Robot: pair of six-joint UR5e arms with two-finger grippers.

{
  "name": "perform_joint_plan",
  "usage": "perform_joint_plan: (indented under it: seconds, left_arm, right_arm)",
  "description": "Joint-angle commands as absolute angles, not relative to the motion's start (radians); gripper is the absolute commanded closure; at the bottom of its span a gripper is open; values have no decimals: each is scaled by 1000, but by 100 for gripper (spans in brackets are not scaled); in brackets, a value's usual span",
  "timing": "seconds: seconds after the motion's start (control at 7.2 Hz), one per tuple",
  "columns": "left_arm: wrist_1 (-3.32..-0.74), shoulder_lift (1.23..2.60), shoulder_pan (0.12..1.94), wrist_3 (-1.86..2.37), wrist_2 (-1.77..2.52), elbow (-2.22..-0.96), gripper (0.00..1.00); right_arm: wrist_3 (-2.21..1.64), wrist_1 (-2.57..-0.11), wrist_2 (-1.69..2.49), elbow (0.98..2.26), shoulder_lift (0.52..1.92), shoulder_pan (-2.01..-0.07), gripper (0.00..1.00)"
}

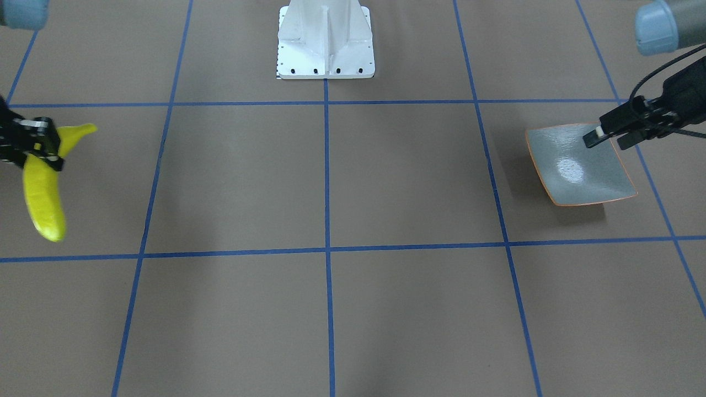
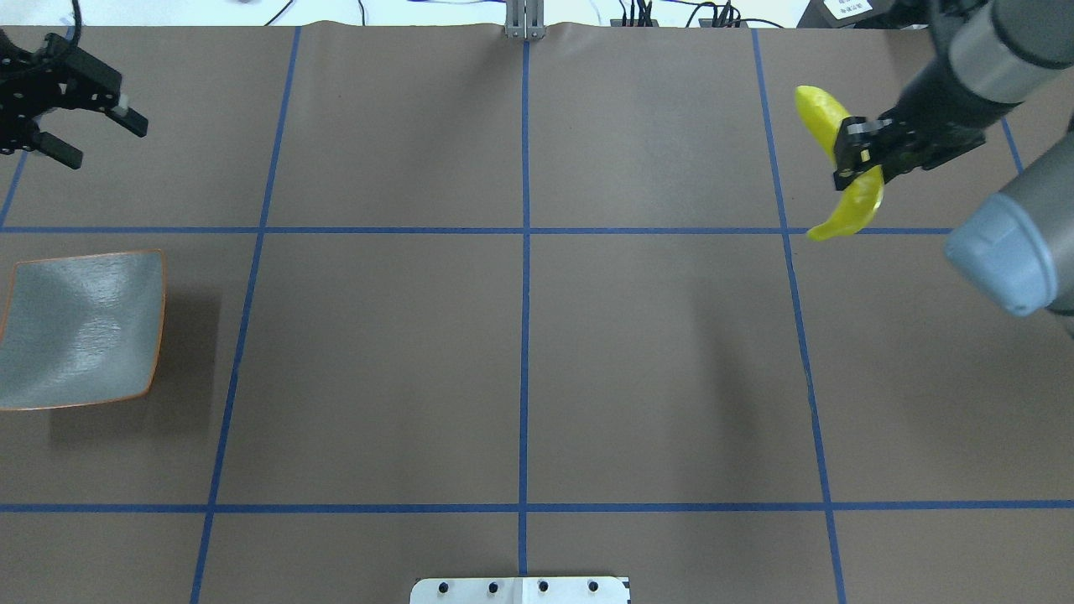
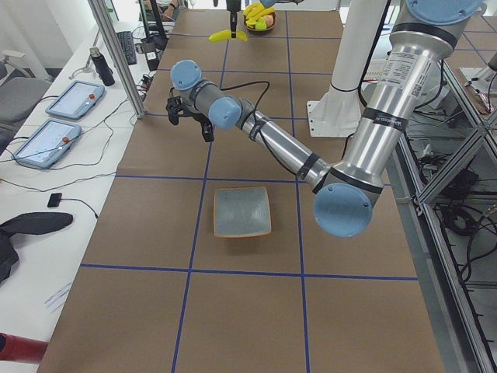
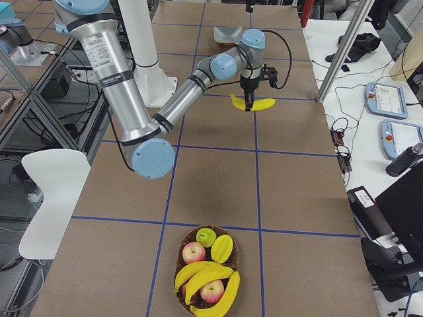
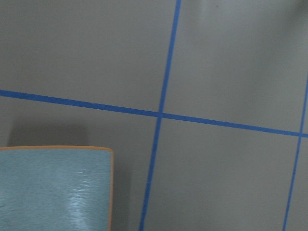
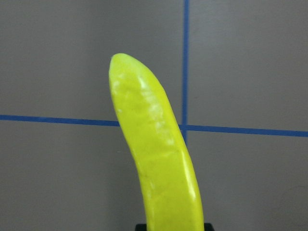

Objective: Transfer all bananas from basket to plate

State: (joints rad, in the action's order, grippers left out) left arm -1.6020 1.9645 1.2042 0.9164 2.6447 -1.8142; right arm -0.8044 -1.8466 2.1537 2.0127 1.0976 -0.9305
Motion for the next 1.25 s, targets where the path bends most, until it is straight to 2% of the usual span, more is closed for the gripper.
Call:
perform_joint_plan:
  seconds: [0.0, 0.14, 0.56, 1.11]
  left_arm:
    - [-1661, 2063, 1143, 1042, 2638, -1755, 1]
    - [-1714, 2092, 1135, 1146, 2635, -1725, 1]
    - [-2006, 2123, 1085, 1205, 2608, -1620, 1]
    - [-2208, 2172, 1019, 1429, 2523, -1589, 0]
  right_arm:
    - [-949, -1845, 2094, 2006, 985, -801, 100]
    - [-962, -1836, 2080, 2008, 964, -781, 100]
    - [-1150, -1591, 2069, 1957, 957, -707, 100]
    - [-1276, -1429, 2043, 1896, 940, -651, 100]
